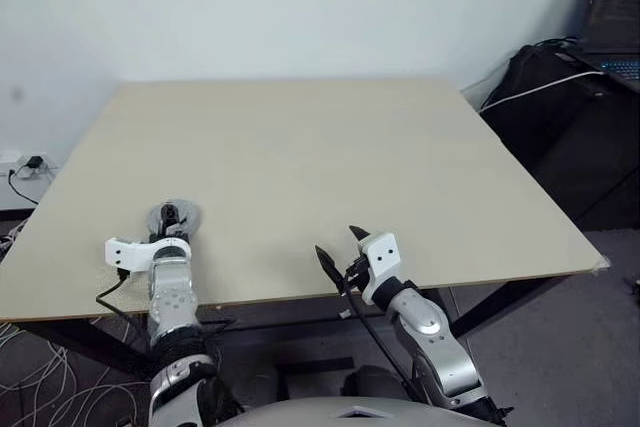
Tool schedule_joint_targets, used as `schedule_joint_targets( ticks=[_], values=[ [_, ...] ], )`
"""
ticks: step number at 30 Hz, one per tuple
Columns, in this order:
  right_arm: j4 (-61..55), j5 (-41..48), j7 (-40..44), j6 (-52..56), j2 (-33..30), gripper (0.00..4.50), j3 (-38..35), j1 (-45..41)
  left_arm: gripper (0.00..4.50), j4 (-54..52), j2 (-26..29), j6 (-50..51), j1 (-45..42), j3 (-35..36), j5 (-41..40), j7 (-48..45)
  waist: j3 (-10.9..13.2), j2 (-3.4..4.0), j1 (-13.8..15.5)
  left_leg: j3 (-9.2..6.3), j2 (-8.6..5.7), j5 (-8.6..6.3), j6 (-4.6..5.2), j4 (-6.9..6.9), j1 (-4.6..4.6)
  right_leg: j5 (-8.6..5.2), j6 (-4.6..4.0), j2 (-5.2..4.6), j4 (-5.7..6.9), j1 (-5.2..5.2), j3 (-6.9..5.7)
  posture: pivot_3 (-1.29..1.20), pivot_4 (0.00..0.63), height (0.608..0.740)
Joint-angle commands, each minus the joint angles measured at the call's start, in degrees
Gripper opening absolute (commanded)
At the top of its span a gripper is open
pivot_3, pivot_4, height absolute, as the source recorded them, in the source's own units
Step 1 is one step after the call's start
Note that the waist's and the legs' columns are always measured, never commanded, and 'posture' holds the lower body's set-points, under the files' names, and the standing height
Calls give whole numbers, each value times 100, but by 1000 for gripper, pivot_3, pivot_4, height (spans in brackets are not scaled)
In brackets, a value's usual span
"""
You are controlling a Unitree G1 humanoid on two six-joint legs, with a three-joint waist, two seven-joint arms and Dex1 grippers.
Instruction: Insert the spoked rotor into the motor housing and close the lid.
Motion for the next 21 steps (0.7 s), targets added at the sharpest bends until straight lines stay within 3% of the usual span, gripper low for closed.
schedule_joint_targets(
  ticks=[1,4,10,17,21],
  values=[
    [-117,18,39,-19,27,4500,-50,-49,4475,-380,-744,298,652,-166,-125,291,-13,6,-6,0,1,0,0,-1,-1,0,0,0,-1,-2,0,0,0,740],
    [-162,79,46,89,35,4500,-101,-22,4475,-995,-752,631,1176,-524,-168,214,-28,21,-44,8,5,-2,1,-4,5,0,1,-10,0,-3,10,0,0,740],
    [-279,180,46,238,36,4500,-295,128,4475,-1847,-10,569,2172,-1925,862,-1195,-21,35,35,17,4,-4,2,-10,1,-1,1,-23,-1,-10,13,0,0,740],
    [-468,114,-30,205,-44,4500,-385,428,4475,-1842,861,-946,2709,-3249,3097,-2396,-3,51,35,19,11,-6,2,-21,-17,-13,21,-29,-1,-38,18,0,0,740],
    [-457,-273,56,-134,-355,4500,-245,608,4475,-1445,1122,-2028,2623,-3585,3965,-2670,-1,65,35,28,13,-5,0,-52,-12,-15,16,-29,-5,-53,31,0,0,740]
  ],
)
